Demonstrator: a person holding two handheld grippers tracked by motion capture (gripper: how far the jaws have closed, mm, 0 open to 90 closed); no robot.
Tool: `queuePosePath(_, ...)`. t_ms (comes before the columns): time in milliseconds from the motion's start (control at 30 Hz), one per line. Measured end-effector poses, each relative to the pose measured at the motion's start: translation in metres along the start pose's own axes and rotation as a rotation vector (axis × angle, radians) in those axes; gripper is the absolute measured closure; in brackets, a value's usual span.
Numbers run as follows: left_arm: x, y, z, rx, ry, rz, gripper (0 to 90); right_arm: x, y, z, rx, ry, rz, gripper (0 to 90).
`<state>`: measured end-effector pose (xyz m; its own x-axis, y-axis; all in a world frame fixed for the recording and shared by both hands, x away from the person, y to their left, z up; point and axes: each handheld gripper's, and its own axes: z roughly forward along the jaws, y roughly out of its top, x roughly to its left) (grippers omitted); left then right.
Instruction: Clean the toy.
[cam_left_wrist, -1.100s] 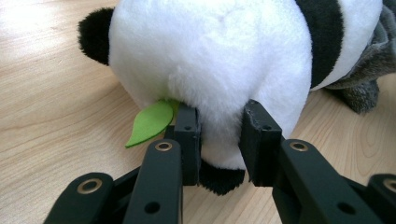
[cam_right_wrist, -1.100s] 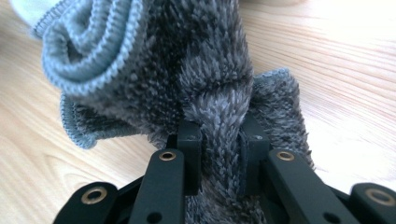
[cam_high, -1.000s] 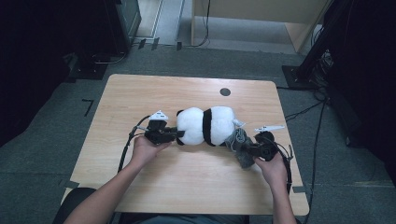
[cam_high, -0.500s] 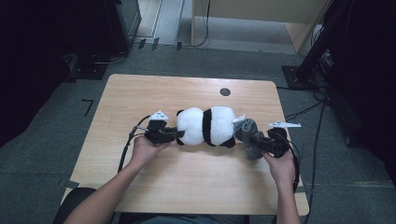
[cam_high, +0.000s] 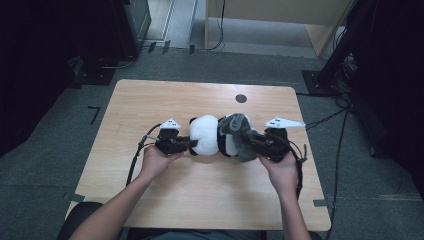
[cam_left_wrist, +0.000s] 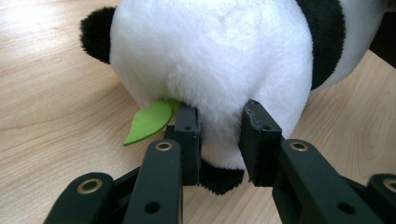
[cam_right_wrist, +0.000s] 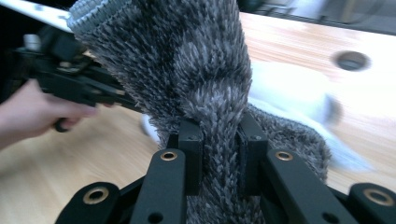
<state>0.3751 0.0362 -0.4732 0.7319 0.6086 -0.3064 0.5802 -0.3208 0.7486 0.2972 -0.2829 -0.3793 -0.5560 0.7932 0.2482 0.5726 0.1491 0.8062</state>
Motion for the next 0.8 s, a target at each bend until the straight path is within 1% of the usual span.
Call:
queuePosePath(33,0.0,0.0,0.0,0.0,0.002,0.0,70.9,0.004,0.001,0.005,0.003,0.012,-0.009,76.7)
queuePosePath(67,-0.001,0.0,0.0,0.0,0.003,0.001,70.8,0.01,0.003,0.015,0.008,0.022,-0.029,76.7)
queuePosePath(167,-0.001,-0.001,0.0,-0.006,0.006,0.0,70.8,0.022,0.003,0.04,0.03,0.044,-0.073,76.7)
queuePosePath(267,-0.001,-0.002,-0.001,-0.006,0.01,0.002,70.9,0.03,-0.001,0.066,0.058,0.06,-0.097,76.7)
queuePosePath(333,-0.002,-0.002,-0.001,-0.006,0.014,0.004,70.8,0.033,-0.004,0.08,0.094,0.062,-0.112,76.8)
queuePosePath(367,-0.002,-0.002,-0.001,-0.006,0.016,0.005,70.8,0.035,-0.008,0.089,0.122,0.07,-0.12,76.8)
queuePosePath(433,-0.003,-0.003,-0.001,-0.006,0.022,0.006,70.9,0.038,-0.013,0.099,0.157,0.07,-0.138,76.7)
queuePosePath(600,-0.002,-0.004,0.0,0.0,0.031,0.007,71.4,0.041,-0.023,0.109,0.173,0.095,-0.137,77.0)
queuePosePath(700,-0.002,-0.003,0.0,0.003,0.03,0.005,71.7,0.044,-0.031,0.117,0.216,0.12,-0.135,77.0)
queuePosePath(800,-0.001,-0.003,0.0,0.007,0.025,0.006,72.2,0.044,-0.039,0.121,0.244,0.13,-0.134,77.1)
